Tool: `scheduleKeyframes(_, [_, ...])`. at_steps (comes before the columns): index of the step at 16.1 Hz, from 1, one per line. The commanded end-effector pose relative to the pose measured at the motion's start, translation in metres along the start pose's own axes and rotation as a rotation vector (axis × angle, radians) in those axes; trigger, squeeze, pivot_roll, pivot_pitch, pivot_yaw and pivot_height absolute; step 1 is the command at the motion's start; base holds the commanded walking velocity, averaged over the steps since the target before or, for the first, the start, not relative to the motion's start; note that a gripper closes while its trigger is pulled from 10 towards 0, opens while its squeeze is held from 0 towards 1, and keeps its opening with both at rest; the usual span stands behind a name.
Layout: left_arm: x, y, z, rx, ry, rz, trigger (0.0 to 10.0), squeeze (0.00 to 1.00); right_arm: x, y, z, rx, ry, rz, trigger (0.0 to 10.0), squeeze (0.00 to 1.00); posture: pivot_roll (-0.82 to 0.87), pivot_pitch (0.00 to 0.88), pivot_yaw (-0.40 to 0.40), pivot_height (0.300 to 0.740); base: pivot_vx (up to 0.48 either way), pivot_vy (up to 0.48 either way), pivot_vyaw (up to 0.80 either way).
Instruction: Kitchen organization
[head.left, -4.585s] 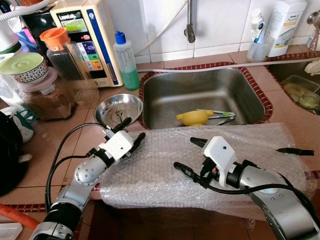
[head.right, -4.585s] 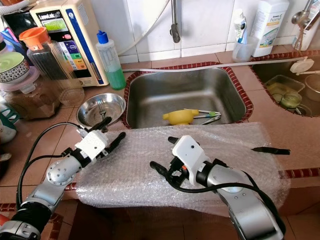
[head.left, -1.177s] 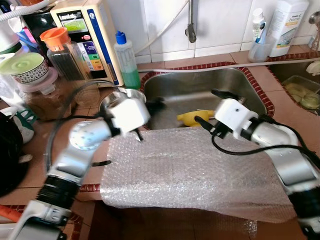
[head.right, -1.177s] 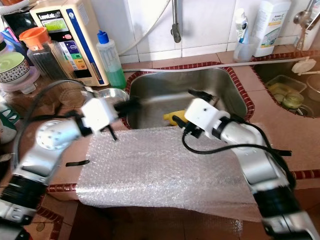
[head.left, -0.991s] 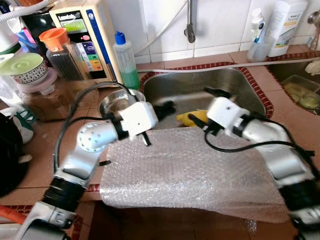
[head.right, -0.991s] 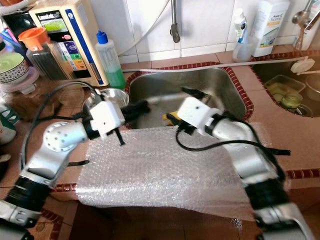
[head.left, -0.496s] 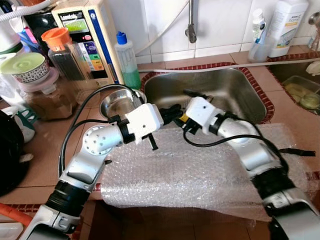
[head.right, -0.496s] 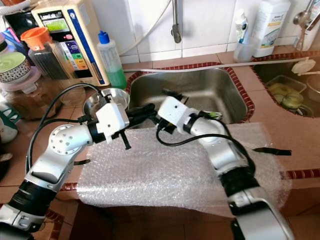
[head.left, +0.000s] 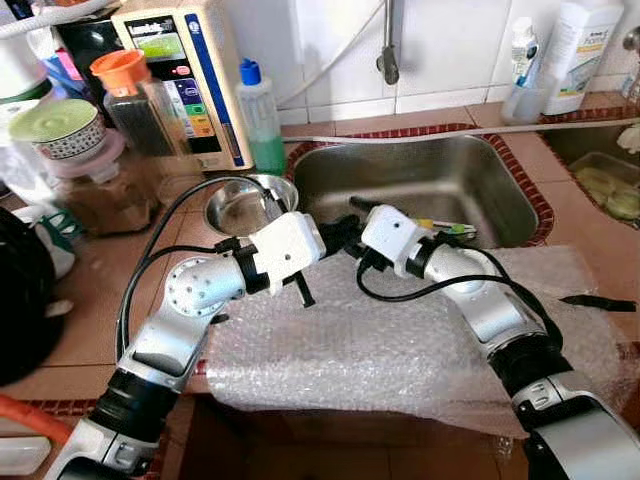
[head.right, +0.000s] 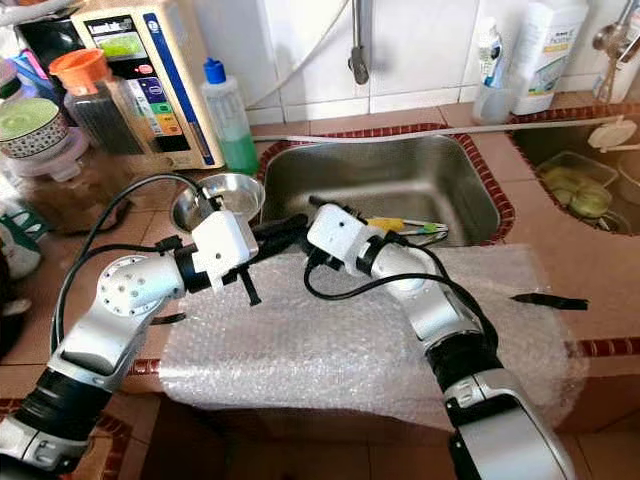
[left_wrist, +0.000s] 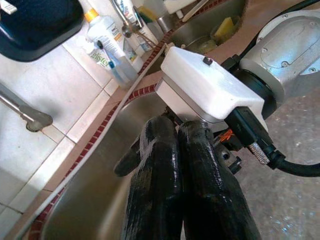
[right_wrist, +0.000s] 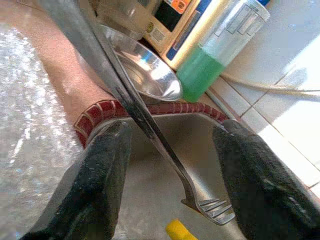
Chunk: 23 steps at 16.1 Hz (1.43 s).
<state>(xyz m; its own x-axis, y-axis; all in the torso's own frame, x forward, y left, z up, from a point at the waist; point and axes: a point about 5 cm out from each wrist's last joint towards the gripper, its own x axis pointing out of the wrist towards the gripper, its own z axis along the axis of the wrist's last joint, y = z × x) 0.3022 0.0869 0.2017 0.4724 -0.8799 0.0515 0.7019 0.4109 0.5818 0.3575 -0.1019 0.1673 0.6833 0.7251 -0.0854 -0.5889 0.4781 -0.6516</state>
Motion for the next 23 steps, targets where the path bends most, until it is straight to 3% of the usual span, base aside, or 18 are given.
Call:
scheduleKeyframes(1, [-0.001, 0.003, 0.006, 0.024, -0.014, 0.010, 0.0, 0.00, 0.006, 0.007, 0.008, -0.018, -0.037, 0.043, 0.0, 0.00, -0.29, 0.111, 0.167, 0.740, 0.000, 0.000, 0.00])
scheduleKeyframes(10, [0.001, 0.003, 0.004, 0.036, -0.003, 0.009, 0.0, 0.00, 0.005, 0.020, 0.006, 0.036, -0.054, 0.042, 0.0, 0.00, -0.30, 0.116, 0.177, 0.740, 0.000, 0.000, 0.00])
scheduleKeyframes(11, [0.001, 0.001, 0.003, 0.043, 0.001, 0.001, 7.4, 0.00, 0.005, 0.018, 0.006, 0.040, -0.052, 0.032, 0.0, 0.00, -0.30, 0.116, 0.177, 0.740, 0.000, 0.000, 0.00])
scheduleKeyframes(12, [0.000, 0.001, 0.002, 0.049, 0.003, 0.002, 10.0, 0.00, 0.005, 0.017, 0.006, 0.041, -0.052, 0.027, 0.0, 0.00, -0.30, 0.116, 0.177, 0.740, 0.000, 0.000, 0.00])
scheduleKeyframes(15, [-0.001, 0.002, 0.001, 0.029, 0.002, 0.026, 10.0, 0.02, 0.005, 0.018, 0.007, 0.046, -0.055, 0.017, 0.0, 0.00, -0.30, 0.114, 0.176, 0.740, 0.000, 0.000, 0.00])
scheduleKeyframes(16, [-0.001, 0.003, 0.001, 0.005, -0.009, 0.043, 10.0, 1.00, 0.006, 0.019, 0.007, 0.047, -0.055, 0.015, 0.0, 0.00, -0.30, 0.114, 0.176, 0.740, 0.000, 0.000, 0.00])
scheduleKeyframes(20, [-0.003, 0.003, 0.000, 0.004, -0.014, 0.053, 10.0, 1.00, 0.004, 0.015, 0.005, 0.039, -0.047, -0.003, 0.0, 0.00, -0.29, 0.109, 0.175, 0.740, 0.000, 0.000, 0.00])
scheduleKeyframes(23, [-0.007, 0.012, 0.000, 0.024, -0.011, 0.115, 10.0, 1.00, -0.009, -0.006, -0.005, -0.005, -0.005, -0.112, 0.0, 0.00, -0.30, 0.105, 0.176, 0.740, 0.000, 0.000, 0.00])
